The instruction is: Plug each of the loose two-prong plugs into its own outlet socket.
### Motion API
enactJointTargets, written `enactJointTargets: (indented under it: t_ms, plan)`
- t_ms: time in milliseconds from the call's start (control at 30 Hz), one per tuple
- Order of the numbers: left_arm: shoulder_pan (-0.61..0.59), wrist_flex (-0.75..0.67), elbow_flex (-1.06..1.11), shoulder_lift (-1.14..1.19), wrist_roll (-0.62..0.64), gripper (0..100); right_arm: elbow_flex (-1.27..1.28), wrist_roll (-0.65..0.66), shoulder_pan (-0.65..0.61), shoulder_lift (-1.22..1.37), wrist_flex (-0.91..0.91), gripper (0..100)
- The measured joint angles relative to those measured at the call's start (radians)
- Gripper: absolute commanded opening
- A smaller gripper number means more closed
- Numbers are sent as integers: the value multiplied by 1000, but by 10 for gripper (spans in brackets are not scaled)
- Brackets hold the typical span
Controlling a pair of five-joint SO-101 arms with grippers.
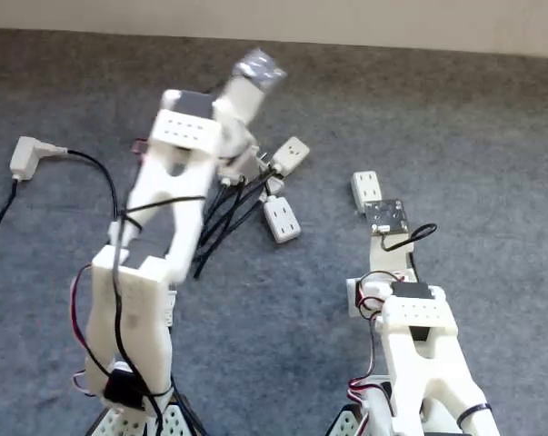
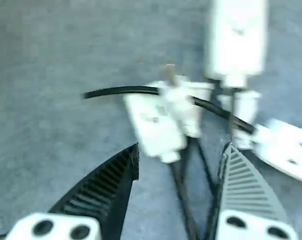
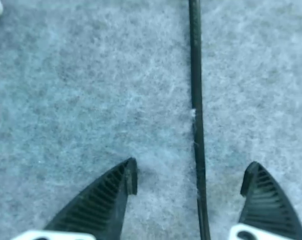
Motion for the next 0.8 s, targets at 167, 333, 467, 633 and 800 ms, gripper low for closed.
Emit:
enactJointTargets:
  t_ms: [167, 333, 467, 633, 800]
  plan:
    - [104, 181, 0, -21, -273, 219, 0, 0, 5, 0, 0, 324]
    - [106, 224, 0, -60, -437, 250, -32, -38, 121, 0, 44, 324]
    - [110, 132, 6, -60, -459, 280, -103, -137, 267, 0, 98, 324]
    - [129, 11, 6, -60, -460, 280, -140, -224, 443, 0, 106, 324]
    - [172, -12, 6, -60, -416, 280, -153, -287, 623, 0, 92, 324]
